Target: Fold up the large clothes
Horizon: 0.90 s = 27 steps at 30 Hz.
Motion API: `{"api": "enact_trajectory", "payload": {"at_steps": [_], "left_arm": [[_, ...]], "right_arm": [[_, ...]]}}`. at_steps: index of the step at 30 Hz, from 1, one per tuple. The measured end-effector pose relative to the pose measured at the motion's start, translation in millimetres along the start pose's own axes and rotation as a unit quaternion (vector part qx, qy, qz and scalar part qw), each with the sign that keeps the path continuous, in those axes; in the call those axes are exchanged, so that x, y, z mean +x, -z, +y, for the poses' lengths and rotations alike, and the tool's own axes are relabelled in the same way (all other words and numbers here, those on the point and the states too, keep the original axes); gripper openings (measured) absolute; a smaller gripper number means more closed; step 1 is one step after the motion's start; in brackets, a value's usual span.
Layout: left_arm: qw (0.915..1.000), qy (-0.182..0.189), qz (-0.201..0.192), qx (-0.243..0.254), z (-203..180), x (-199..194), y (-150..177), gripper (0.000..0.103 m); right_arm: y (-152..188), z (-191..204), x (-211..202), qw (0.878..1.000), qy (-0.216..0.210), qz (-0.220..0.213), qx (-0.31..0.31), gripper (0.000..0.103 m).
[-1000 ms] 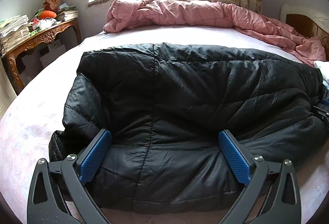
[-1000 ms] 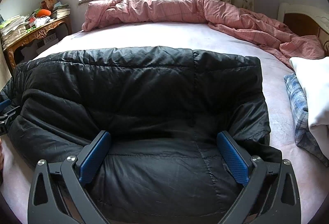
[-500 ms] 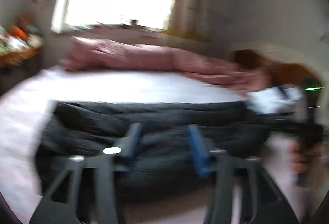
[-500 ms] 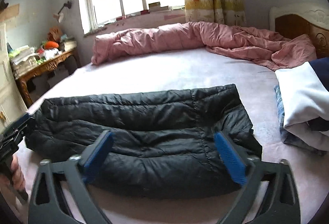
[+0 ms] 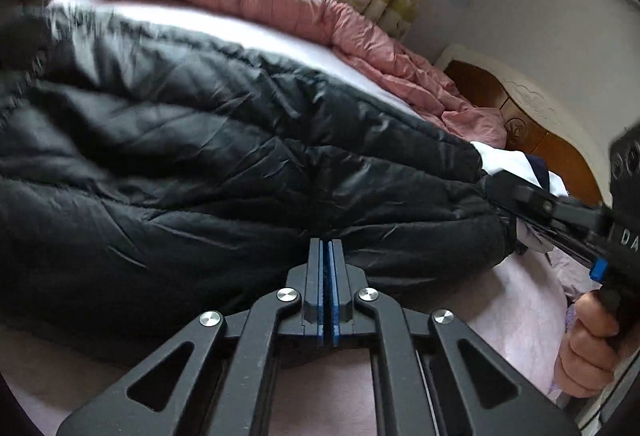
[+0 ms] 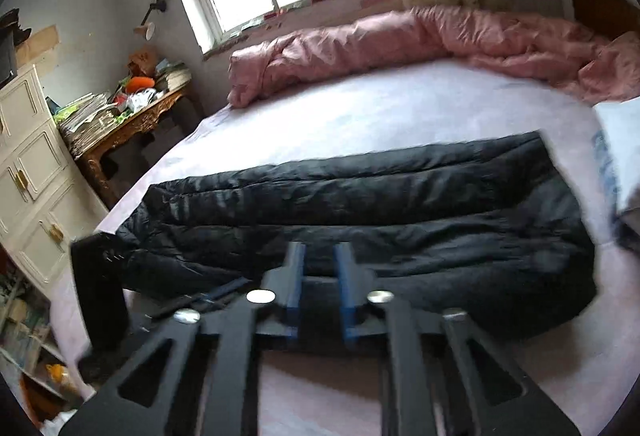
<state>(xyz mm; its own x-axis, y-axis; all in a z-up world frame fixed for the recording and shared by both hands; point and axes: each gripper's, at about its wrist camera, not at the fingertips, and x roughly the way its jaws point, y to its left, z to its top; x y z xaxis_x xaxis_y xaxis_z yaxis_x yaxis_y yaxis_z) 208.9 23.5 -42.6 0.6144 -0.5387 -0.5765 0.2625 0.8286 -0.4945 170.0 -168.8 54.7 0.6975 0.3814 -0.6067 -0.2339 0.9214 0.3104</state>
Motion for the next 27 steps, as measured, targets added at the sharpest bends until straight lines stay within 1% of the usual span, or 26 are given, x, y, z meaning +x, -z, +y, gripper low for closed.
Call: {"api": "enact_trajectory", "payload": {"at_steps": [1, 3, 5, 7, 8, 9, 11, 14, 17, 22, 24, 26, 27], "left_arm": [[0.9999, 0.008, 0.004, -0.012, 5, 2, 1, 0.005], [0.9994, 0.019, 0.007, -0.027, 10, 3, 3, 0.005], [0.9996, 0.014, 0.006, -0.025, 9, 3, 3, 0.005], [0.9999, 0.003, 0.004, -0.016, 6, 3, 4, 0.005], [0.9999, -0.002, 0.006, -0.014, 6, 4, 5, 0.005], [0.9998, -0.006, 0.009, -0.017, 7, 6, 5, 0.005], [0.9995, -0.006, 0.013, -0.027, 10, 7, 6, 0.005], [0.9993, -0.015, 0.013, -0.030, 13, 9, 9, 0.004], [0.9993, -0.022, 0.013, -0.028, 13, 10, 9, 0.004], [0.9992, -0.021, 0.012, -0.031, 13, 11, 9, 0.004], [0.9993, -0.022, 0.011, -0.028, 11, 13, 7, 0.004], [0.9994, -0.024, 0.009, -0.025, 10, 11, 9, 0.004], [0.9994, -0.024, 0.008, -0.024, 9, 11, 9, 0.004]], "right_arm": [[-3, 5, 10, 1.000, -0.012, 0.015, 0.003, 0.005], [-10, 18, 36, 0.998, -0.029, 0.052, 0.009, 0.005], [-13, 29, 68, 0.995, -0.036, 0.096, 0.011, 0.005], [-12, 34, 93, 0.992, -0.022, 0.125, 0.017, 0.004], [-10, 35, 106, 0.990, -0.006, 0.139, 0.017, 0.004], [-9, 33, 120, 0.989, 0.020, 0.145, 0.015, 0.003], [-10, 29, 135, 0.989, 0.035, 0.140, 0.012, 0.001], [-19, 27, 154, 0.988, 0.043, 0.150, 0.013, 0.000], [-36, 21, 177, 0.984, 0.050, 0.168, 0.036, 0.000], [-56, 11, 203, 0.981, 0.060, 0.176, 0.062, 0.000], [-64, 11, 188, 0.984, 0.060, 0.157, 0.061, 0.001], [-66, 16, 161, 0.990, 0.070, 0.122, 0.034, 0.001], [-65, 18, 136, 0.993, 0.072, 0.093, 0.015, 0.001]]}}
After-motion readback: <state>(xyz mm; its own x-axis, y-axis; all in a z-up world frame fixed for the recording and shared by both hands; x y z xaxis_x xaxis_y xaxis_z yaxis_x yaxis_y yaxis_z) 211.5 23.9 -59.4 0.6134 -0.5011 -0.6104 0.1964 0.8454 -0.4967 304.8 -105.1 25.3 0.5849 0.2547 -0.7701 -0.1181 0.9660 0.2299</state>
